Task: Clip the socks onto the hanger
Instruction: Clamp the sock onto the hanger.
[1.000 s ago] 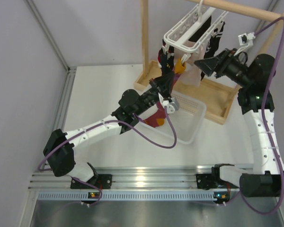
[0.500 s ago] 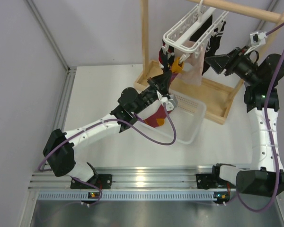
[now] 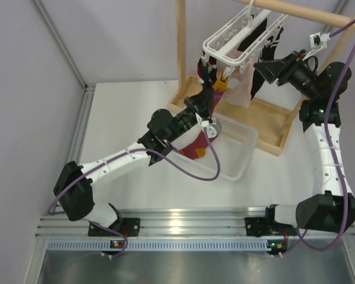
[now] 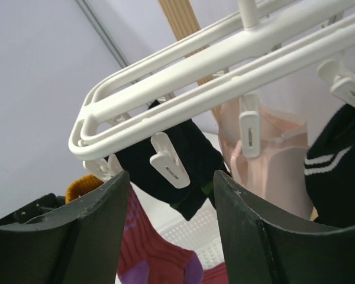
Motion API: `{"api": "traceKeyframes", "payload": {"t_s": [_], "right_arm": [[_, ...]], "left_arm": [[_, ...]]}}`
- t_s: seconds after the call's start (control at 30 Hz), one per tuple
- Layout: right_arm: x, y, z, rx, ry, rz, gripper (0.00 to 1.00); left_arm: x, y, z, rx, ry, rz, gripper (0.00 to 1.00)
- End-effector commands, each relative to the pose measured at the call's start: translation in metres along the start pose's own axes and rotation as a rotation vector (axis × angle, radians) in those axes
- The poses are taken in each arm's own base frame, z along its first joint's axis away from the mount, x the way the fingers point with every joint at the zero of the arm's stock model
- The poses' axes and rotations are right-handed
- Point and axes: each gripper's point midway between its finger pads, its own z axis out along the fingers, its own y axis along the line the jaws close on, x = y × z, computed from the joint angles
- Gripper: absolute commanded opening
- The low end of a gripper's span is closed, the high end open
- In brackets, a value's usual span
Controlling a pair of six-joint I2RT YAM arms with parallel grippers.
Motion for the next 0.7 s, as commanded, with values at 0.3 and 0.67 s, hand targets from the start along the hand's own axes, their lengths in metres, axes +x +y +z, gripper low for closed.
{"api": "traceKeyframes", "payload": {"t_s": [0.3,0.67], "right_arm": [[-0.002,0.019,0.032,-0.078,-0.021,-0.058,0.57],[0.008,0.043,0.049,-0.15,0.003,-0.054,0.24]], "left_arm": [[-0.018,0.045,-0.006,-0.098,-0.035,-0.001,0.0],[-0.007,0.05,-0.009,-0.109,0.001,-0.021,0.0]]}}
